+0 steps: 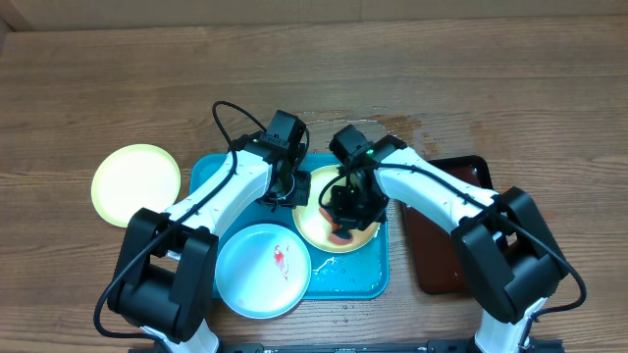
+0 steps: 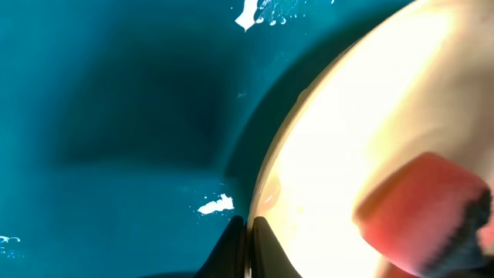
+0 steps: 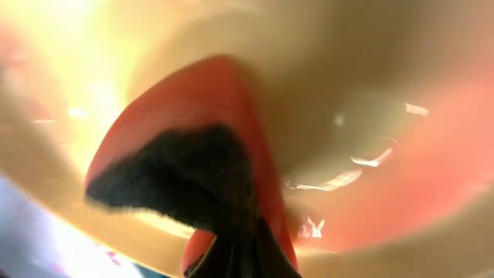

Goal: Clean dirty plates on tray and stack at the side
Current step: 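Scrub the second yellow plate with the sponge in the right gripper, then move the sponge back to the brown tray with the right gripper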

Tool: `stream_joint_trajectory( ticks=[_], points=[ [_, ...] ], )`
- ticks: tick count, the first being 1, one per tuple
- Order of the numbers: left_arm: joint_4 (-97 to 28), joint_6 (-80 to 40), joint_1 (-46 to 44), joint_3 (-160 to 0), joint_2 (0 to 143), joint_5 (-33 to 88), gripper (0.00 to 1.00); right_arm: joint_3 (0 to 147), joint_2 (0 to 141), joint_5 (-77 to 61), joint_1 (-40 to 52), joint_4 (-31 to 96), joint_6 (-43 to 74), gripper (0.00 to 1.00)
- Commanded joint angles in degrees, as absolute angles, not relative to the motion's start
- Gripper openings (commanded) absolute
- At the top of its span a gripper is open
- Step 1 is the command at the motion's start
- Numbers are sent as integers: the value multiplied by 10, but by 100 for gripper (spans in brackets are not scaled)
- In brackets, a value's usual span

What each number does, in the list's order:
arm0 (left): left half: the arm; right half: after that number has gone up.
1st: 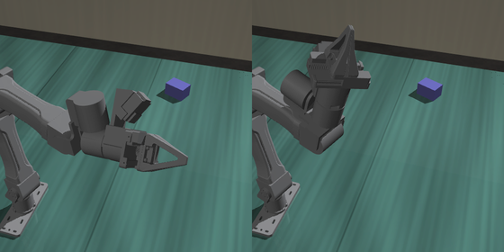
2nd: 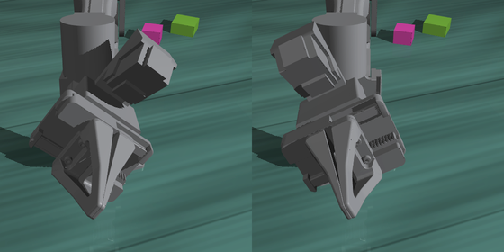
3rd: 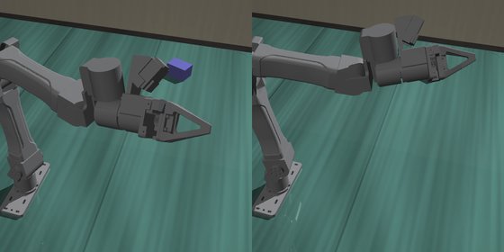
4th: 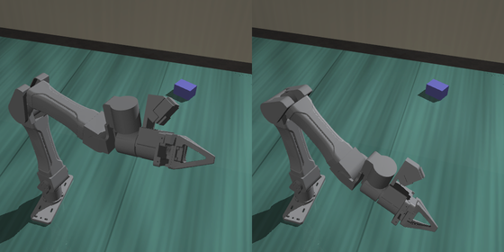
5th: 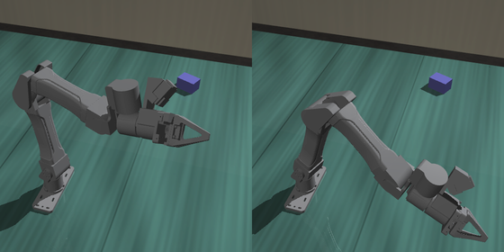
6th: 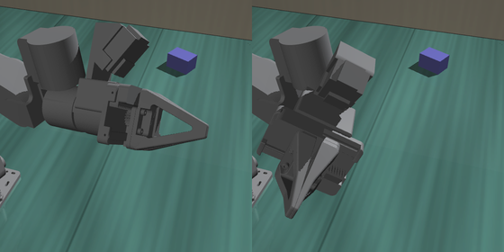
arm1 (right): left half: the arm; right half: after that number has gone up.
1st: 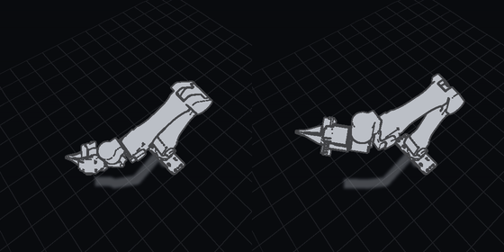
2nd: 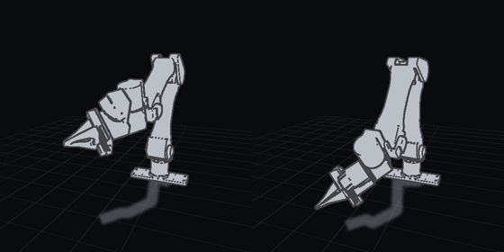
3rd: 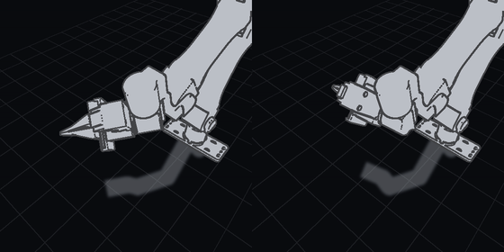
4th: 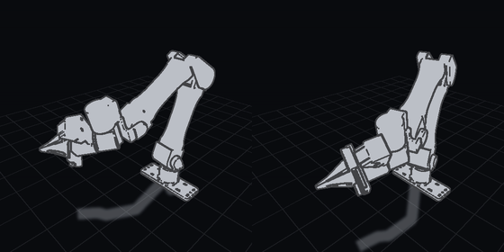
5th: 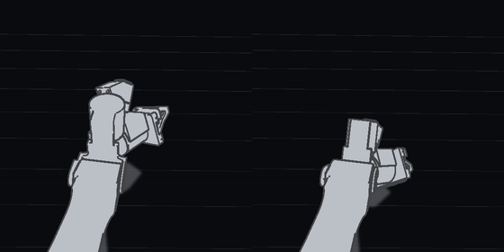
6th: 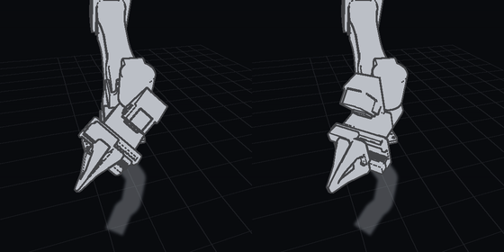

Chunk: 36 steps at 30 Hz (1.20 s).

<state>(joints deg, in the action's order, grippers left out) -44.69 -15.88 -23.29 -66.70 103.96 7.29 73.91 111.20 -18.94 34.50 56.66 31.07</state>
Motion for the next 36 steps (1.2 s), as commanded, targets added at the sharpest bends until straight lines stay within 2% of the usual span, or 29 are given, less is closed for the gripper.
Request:
stream_joint_trajectory(
  ticks=[1,8,19,24,36],
  points=[
    [-444,-154,-237,-677,1042,70,4,743,1116,-136,307,588,297,4],
    [-443,-154,-237,-677,1042,70,4,743,1116,-107,252,595,280,4],
    [-443,-154,-237,-677,1042,70,4,743,1115,-128,252,482,272,4],
    [-443,-154,-237,-677,1042,71,4,748,1110,-131,252,478,246,4],
    [-432,-155,-237,-677,1042,71,4,748,989,-131,252,495,187,4]
  ],
)
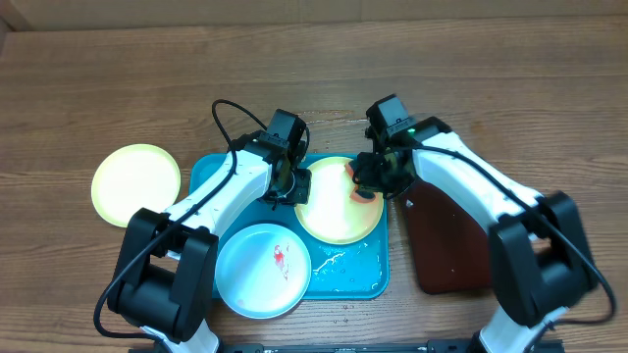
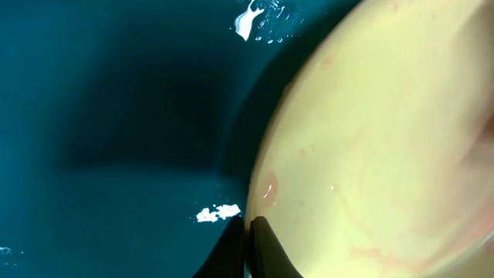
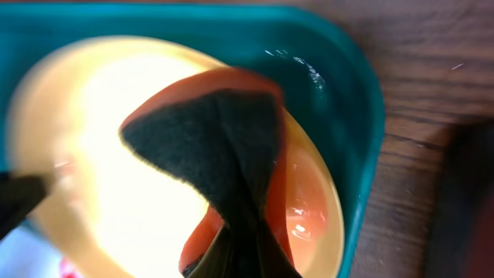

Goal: Clean dirty plates on tray and stack at the side
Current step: 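Move the sponge back to the brown tray with the right gripper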

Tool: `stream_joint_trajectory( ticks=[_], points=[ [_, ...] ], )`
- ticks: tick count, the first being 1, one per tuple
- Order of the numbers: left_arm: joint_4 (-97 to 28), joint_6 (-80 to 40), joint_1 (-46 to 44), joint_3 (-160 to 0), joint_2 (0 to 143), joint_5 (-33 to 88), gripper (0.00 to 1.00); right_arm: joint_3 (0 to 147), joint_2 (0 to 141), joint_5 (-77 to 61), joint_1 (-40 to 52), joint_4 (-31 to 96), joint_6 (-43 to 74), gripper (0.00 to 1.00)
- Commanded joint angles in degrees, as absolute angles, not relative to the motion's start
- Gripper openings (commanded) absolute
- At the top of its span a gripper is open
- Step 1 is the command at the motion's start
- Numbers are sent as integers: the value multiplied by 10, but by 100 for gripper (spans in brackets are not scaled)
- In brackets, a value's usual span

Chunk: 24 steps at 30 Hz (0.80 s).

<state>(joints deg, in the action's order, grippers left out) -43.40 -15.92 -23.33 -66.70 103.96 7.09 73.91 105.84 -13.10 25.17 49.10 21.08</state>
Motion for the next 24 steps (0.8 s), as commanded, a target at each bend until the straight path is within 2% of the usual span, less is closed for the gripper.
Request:
stream_joint_trajectory(
  ticks=[1,4,9,15,24],
  points=[
    [-431,-156,-237,-677,1042,71,4,748,976,-131,252,502,185,4],
    [-430,-159,-237,-677,1042,71,4,748,931,-120,252,537,196,4],
    [-426,-164,-237,-677,1042,71,4,748,884,23,250,659,308,4],
    [-425,-170,-237,-693,1042,72,4,747,877,132,250,782,432,4],
    [-493,-174,-237,-821,1042,71,4,719,878,175,236,795,487,4]
  ],
)
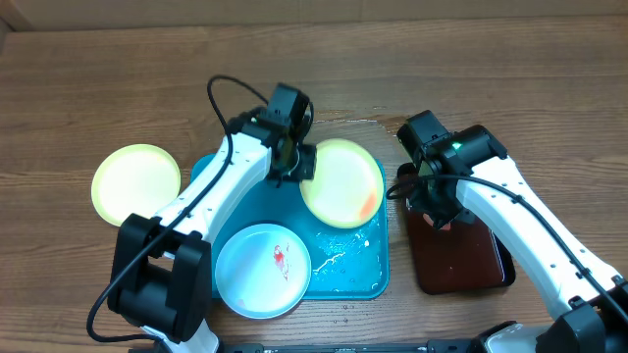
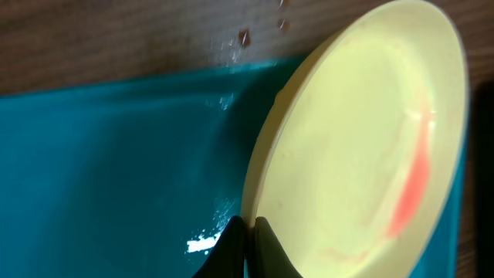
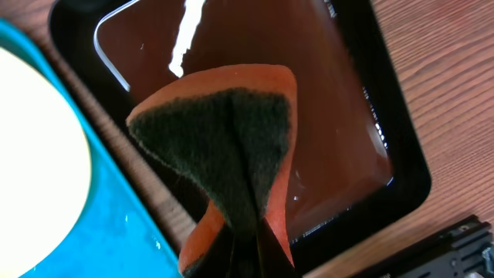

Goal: Clean dirty plates on tray and stack at the side
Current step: 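Move the sponge back to the brown tray with the right gripper, then lift the second yellow plate with the left gripper toward the right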

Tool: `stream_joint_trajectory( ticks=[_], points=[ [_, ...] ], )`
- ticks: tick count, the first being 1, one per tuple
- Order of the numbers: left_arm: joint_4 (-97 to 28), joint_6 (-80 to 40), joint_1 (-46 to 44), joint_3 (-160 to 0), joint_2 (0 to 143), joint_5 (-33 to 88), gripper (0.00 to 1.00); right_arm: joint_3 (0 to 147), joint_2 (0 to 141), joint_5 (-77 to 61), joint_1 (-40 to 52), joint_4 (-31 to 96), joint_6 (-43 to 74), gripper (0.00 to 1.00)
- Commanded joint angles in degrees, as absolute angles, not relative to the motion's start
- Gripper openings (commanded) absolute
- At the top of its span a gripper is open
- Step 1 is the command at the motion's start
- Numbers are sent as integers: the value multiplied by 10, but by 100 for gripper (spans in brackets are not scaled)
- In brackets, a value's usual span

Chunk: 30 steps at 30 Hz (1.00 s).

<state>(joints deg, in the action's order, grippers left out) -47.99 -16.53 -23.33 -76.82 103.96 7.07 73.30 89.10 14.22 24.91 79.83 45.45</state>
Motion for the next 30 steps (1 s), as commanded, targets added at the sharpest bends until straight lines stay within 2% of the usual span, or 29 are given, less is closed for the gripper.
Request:
stream_joint_trajectory(
  ticks=[1,13,21,30],
  points=[
    [-509,-174,-237,-847,1042,71,4,710,878,175,221,792,487,4],
    [-544,-174,-269,-922,1042,71,4,587,878,119,51,686,402,4],
    [-548,-178,-321,-951,1042,71,4,583,873,83,-56,675,349,4],
    [-542,-195,-394,-962,1042,36,4,639,852,74,-72,684,331,4]
  ],
)
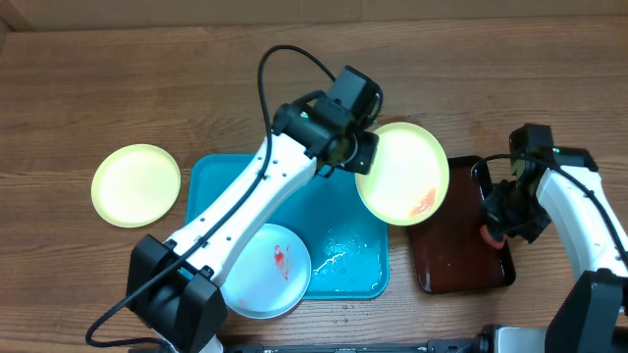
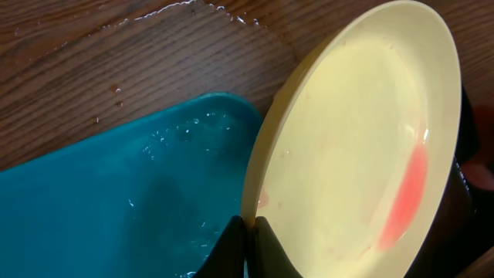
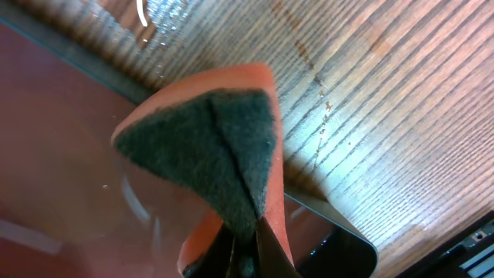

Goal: Clean dirty plates on tray and stack at the side
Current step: 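Lift the second yellow plate with the left gripper toward the right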

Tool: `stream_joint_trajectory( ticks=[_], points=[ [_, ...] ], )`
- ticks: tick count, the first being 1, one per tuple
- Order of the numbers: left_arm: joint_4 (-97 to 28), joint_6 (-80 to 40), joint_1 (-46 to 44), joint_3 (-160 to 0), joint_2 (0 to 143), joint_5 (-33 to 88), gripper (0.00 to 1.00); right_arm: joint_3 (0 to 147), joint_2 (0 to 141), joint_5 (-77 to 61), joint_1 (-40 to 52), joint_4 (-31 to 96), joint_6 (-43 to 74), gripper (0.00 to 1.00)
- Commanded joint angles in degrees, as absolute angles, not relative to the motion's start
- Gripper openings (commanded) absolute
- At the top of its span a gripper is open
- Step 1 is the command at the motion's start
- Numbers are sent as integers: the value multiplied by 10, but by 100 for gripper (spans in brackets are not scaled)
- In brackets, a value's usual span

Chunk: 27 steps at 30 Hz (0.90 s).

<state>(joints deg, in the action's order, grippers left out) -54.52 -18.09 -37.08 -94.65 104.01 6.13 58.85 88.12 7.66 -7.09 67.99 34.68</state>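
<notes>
My left gripper (image 2: 248, 232) is shut on the rim of a pale yellow plate (image 1: 402, 173), held off the teal tray (image 1: 221, 191) and over its right edge, partly above the dark brown tray (image 1: 461, 265). An orange-red smear (image 2: 405, 193) shows on the plate's face. A white plate (image 1: 263, 271) with a red stain lies at the teal tray's front. My right gripper (image 3: 245, 239) is shut on an orange sponge with a dark scrub face (image 3: 208, 154), low over the brown tray's right side (image 1: 491, 233). A yellow-green plate (image 1: 136, 184) lies on the table to the left.
Water drops and foam lie on the teal tray floor (image 1: 339, 257). The wooden table (image 1: 118, 88) has a wet patch behind the trays. A black cable (image 1: 285, 59) loops above the left arm.
My left gripper has carried the yellow plate to the right, from over the teal tray's back right to over its right edge. My right gripper, with the sponge, has moved right over the brown tray.
First the sponge in my right gripper pressed on the yellow plate in the teal tray while my left gripper held its rim. Then the sponge sat at the plate's right edge. Then the plate was lifted and tilted, the sponge over the brown tray. Now both are farther right.
</notes>
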Motion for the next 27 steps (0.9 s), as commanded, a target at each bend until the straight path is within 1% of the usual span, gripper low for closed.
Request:
stream_joint_trajectory(
  ticks=[1,4,10,14,23,27],
  points=[
    [-541,-195,-400,-962,1042,33,4,654,848,74,-72,691,329,4],
    [-541,-204,-414,-962,1042,8,4,702,834,74,-73,716,329,4],
    [-530,-208,-417,-962,1045,6,4,825,813,77,-73,773,314,4],
    [-513,-204,-425,-962,1066,-14,4,930,810,76,-72,811,299,4],
    [-505,-187,-462,-982,1133,-24,4,1023,810,76,-72,868,275,4],
    [-519,-177,-489,-1022,1150,-67,4,1030,810,76,-72,875,270,4]
  ],
)
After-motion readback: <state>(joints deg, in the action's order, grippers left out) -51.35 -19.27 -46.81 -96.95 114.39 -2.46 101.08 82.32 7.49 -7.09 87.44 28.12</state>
